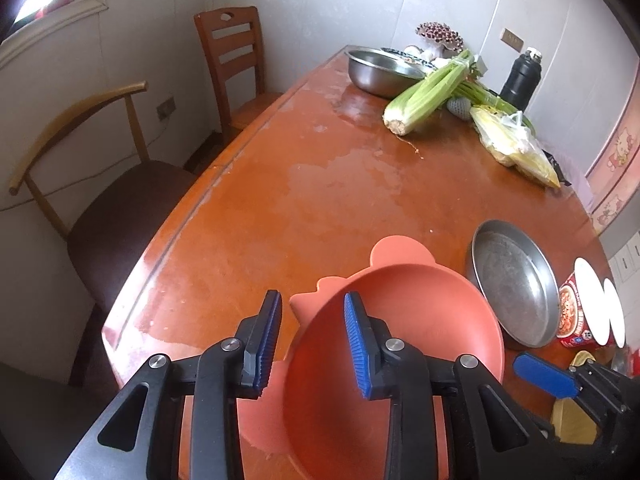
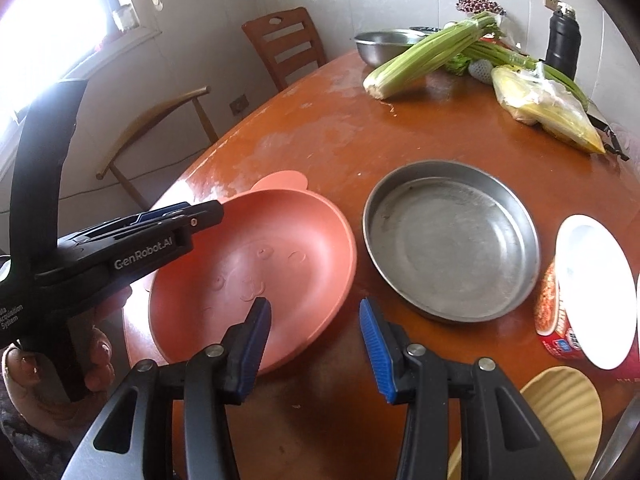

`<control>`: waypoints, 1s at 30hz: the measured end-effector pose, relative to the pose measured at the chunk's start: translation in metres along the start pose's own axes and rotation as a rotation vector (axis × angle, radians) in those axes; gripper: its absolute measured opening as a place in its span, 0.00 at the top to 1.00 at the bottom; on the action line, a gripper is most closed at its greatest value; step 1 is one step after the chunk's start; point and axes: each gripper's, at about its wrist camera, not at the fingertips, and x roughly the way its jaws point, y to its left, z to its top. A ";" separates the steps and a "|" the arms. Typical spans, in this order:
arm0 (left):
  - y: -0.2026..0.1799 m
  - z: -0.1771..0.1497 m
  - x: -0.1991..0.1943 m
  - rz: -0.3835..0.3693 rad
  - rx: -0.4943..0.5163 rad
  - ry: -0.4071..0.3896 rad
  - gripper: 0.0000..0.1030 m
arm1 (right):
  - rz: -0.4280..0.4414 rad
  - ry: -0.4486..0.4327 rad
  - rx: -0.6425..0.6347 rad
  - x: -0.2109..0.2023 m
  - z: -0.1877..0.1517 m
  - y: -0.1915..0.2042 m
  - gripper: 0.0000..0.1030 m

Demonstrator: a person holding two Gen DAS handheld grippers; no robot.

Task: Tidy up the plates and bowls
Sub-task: 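Lift the orange plate with the left gripper and carry it toward the table edge, then lower the orange plate onto the table and open the left gripper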

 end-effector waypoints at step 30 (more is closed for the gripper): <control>-0.086 -0.041 -0.094 -0.152 0.209 -0.114 0.49 | -0.085 -0.248 0.094 -0.126 -0.056 -0.039 0.47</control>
